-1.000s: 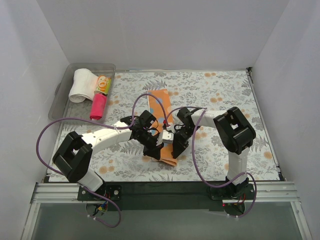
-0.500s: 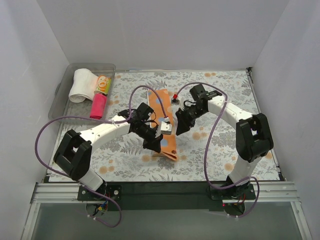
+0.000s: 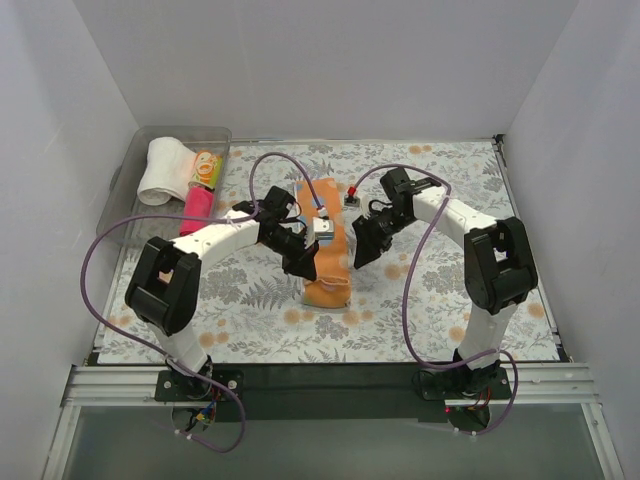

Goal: Roll the towels
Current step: Roll the towel

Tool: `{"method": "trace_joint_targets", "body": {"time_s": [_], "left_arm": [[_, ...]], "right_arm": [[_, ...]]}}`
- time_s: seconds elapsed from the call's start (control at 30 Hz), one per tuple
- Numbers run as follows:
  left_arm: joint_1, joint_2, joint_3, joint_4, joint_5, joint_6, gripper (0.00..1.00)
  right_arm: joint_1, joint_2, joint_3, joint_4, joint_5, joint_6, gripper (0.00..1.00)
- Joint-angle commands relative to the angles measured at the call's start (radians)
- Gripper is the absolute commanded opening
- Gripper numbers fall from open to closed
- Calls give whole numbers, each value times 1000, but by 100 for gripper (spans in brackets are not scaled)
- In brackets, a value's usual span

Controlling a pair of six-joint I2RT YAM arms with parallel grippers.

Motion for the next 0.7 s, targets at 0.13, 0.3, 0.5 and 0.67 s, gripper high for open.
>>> {"method": "trace_joint_targets", "body": {"time_s": [0.13, 0.3, 0.5, 0.67], "left_arm": [[18, 66, 15, 85, -3, -4, 0], [30, 130, 20, 137, -23, -12, 0], [41, 144, 26, 154, -31, -24, 0], [44, 117, 11, 154, -67, -27, 0]], "right_arm": [[-29, -44, 30, -37, -77, -8, 41], [-26, -63, -20, -34, -167, 1, 40], [-9, -48, -34, -31, -194, 7, 39], [22, -25, -20, 5, -187, 36, 38]]}}
